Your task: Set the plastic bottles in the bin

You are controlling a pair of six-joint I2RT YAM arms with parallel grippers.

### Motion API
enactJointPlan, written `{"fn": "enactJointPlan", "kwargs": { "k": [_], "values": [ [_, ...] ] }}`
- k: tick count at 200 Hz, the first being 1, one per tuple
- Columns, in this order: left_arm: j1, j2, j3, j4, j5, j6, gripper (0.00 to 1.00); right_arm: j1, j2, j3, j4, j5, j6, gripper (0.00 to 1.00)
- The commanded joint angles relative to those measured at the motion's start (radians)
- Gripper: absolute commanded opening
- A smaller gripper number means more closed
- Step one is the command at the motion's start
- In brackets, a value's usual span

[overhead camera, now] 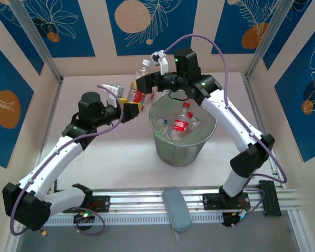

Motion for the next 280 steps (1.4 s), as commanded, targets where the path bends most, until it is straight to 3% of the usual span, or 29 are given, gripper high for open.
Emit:
{"fn": "enactJointPlan", "kwargs": {
  "k": [1, 24, 80, 112, 152, 201, 244, 280],
  "values": [
    [-0.017, -0.029, -0.006, 0.031, 0.037, 0.02, 0.42, 0.009, 0.008, 0.012, 0.077, -0.026, 0.021, 0.84],
    [-0.02, -0.041, -0.009, 0.022, 0.032, 0.032, 0.41, 0.009, 0.018, 0.019, 0.078, -0.03, 0.02, 0.67],
    [-0.02, -0.058, -0.012, 0.032, 0.034, 0.027, 0.45, 0.012, 0.024, 0.04, 0.06, -0.027, 0.019, 0.53],
    [-0.019, -0.086, -0.031, 0.063, 0.016, 0.011, 0.64, 0.013, 0.025, 0.066, 0.035, -0.016, 0.006, 0.5],
    [-0.019, -0.103, -0.058, 0.144, 0.021, -0.041, 1.0, 0.012, 0.027, 0.109, 0.017, 0.006, -0.01, 0.47],
    [-0.02, -0.116, -0.058, 0.166, 0.044, -0.072, 0.97, -0.046, -0.038, 0.197, -0.082, 0.102, -0.103, 0.46],
    [-0.113, -0.017, 0.085, -0.066, -0.156, 0.005, 0.85, -0.198, -0.155, 0.189, -0.258, 0.132, -0.131, 0.46],
    [-0.169, 0.108, 0.167, -0.105, -0.22, 0.025, 0.81, -0.226, -0.244, 0.103, -0.428, 0.208, -0.172, 0.45]
  ]
}}
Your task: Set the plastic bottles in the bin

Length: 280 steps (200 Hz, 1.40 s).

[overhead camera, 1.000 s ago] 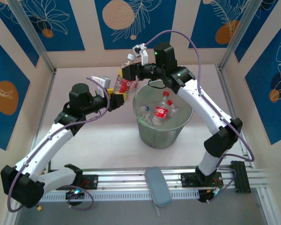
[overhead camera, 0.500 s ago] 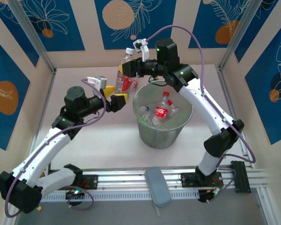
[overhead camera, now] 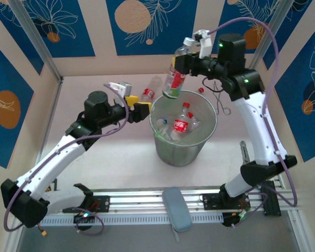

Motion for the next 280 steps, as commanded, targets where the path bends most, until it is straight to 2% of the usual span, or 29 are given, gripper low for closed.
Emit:
{"fn": "enactJointPlan", "kwargs": {
  "k": [1, 28, 44, 73, 112, 155, 192, 237, 269, 280],
  "values": [
    [-0.026, 0.063, 0.064, -0.073, -0.087, 0.042, 0.81, 0.007, -0.063, -0.043, -0.181, 0.057, -0.049, 0.45],
    [-0.062, 0.119, 0.115, -0.118, -0.172, 0.089, 0.81, 0.012, -0.094, -0.059, -0.344, 0.151, -0.056, 0.45],
    [-0.068, 0.144, 0.12, -0.112, -0.179, 0.095, 0.8, 0.017, -0.12, -0.114, -0.378, 0.182, -0.04, 0.45],
    [-0.079, 0.196, 0.127, -0.086, -0.157, 0.079, 0.78, 0.02, -0.168, -0.256, -0.363, 0.214, 0.008, 0.45],
    [-0.108, 0.217, 0.137, -0.108, -0.21, 0.089, 0.76, 0.002, -0.192, -0.401, -0.326, 0.243, 0.081, 0.44],
    [-0.116, 0.219, 0.129, -0.111, -0.224, 0.086, 0.75, 0.007, -0.212, -0.578, -0.251, 0.192, 0.138, 0.44],
    [-0.117, 0.228, 0.129, -0.107, -0.223, 0.08, 0.73, 0.014, -0.217, -0.661, -0.206, 0.188, 0.154, 0.45],
    [-0.117, 0.228, 0.124, -0.109, -0.225, 0.076, 0.72, 0.021, -0.192, -0.649, -0.208, 0.184, 0.13, 0.59],
    [-0.117, 0.225, 0.123, -0.113, -0.226, 0.076, 0.71, 0.023, -0.201, -0.511, -0.282, 0.22, 0.06, 0.76],
    [-0.118, 0.226, 0.123, -0.113, -0.226, 0.077, 0.71, 0.023, -0.199, -0.453, -0.316, 0.23, 0.04, 0.79]
  ]
}}
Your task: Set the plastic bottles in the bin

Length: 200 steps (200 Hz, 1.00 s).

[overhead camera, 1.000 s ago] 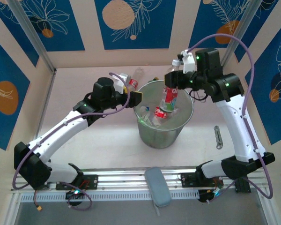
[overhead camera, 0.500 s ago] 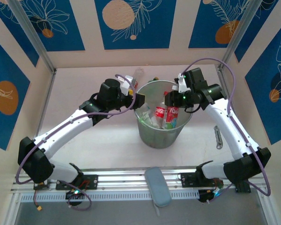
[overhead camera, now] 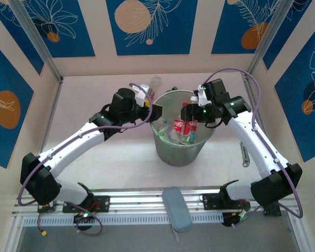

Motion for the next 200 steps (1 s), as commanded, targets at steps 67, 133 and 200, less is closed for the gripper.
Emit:
{"fn": "enactJointPlan", "kwargs": {
  "k": [67, 133, 200],
  "values": [
    [-0.012, 0.0, 0.024, -0.017, -0.028, -0.003, 0.63, 0.033, 0.043, 0.122, -0.061, 0.044, -0.082, 0.64],
    [-0.011, 0.022, 0.041, -0.001, -0.017, -0.03, 0.51, 0.007, 0.03, 0.065, -0.015, 0.012, -0.079, 0.55],
    [-0.011, 0.065, 0.091, -0.009, -0.022, -0.065, 0.26, -0.05, -0.104, 0.138, 0.058, -0.008, -0.073, 0.63]
  ]
}}
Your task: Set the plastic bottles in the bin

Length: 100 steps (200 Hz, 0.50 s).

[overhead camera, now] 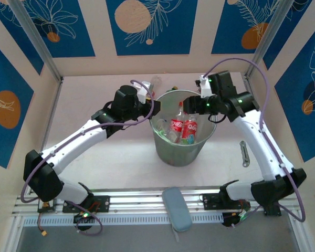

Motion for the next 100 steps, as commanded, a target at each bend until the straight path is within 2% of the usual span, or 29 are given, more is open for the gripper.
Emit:
{"fn": "enactJointPlan", "kwargs": {
  "k": [1, 38, 100],
  "values": [
    [-0.009, 0.02, 0.037, -0.016, -0.019, -0.013, 0.25, -0.038, -0.077, 0.029, 0.055, -0.026, 0.008, 0.63],
    [-0.008, 0.032, 0.079, -0.051, -0.045, -0.013, 0.08, -0.104, -0.116, -0.008, 0.128, -0.054, 0.03, 0.63],
    [-0.008, 0.041, 0.121, -0.109, -0.078, -0.001, 0.0, -0.181, -0.111, -0.048, 0.172, -0.106, 0.036, 0.63]
  ]
}}
